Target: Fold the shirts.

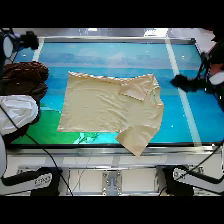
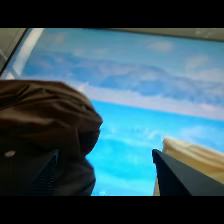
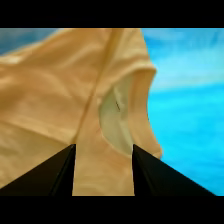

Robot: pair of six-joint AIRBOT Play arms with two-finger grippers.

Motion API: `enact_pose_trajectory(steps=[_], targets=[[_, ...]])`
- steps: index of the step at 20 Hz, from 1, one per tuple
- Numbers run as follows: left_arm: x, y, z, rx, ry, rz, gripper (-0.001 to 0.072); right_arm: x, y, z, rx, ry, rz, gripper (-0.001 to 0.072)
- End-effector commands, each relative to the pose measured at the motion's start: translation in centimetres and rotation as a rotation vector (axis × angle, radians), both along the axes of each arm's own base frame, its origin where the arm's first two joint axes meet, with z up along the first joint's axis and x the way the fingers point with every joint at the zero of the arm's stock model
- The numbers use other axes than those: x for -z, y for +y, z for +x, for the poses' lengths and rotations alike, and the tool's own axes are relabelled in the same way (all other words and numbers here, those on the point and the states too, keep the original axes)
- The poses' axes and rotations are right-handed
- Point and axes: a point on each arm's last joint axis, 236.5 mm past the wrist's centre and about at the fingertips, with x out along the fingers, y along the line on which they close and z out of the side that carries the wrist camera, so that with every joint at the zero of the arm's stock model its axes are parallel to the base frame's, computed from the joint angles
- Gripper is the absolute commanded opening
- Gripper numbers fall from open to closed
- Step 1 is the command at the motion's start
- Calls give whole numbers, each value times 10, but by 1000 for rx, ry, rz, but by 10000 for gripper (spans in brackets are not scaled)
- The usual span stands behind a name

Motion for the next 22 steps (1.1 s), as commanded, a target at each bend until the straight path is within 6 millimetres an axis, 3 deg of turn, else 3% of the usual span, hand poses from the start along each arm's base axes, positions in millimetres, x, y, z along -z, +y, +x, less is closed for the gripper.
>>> enact_pose_trajectory(steps=[1,2,4,6,8,11,15,18,20,22], targets=[[62,19,-73,-53,218,2,648,75,19,-118,81,300,97,409],[85,16,-91,-50,267,-17,649,93,32,-141,123,355,153,409],[116,16,-115,-72,315,-44,648,116,56,-170,170,420,261,409],[135,11,-127,-82,349,-81,649,132,78,-183,225,453,375,409],[139,3,-127,-67,352,-119,648,145,82,-190,267,463,400,409],[136,0,-121,-54,324,-124,648,151,83,-188,326,450,434,409],[135,-1,-120,-51,318,-126,648,149,82,-169,405,371,495,399],[134,-1,-117,-45,307,-124,648,142,78,-151,437,294,522,346],[133,-1,-117,-44,304,-122,648,141,72,-144,453,260,510,256],[136,6,-118,-56,313,-94,648,141,70,-143,448,249,499,35]])
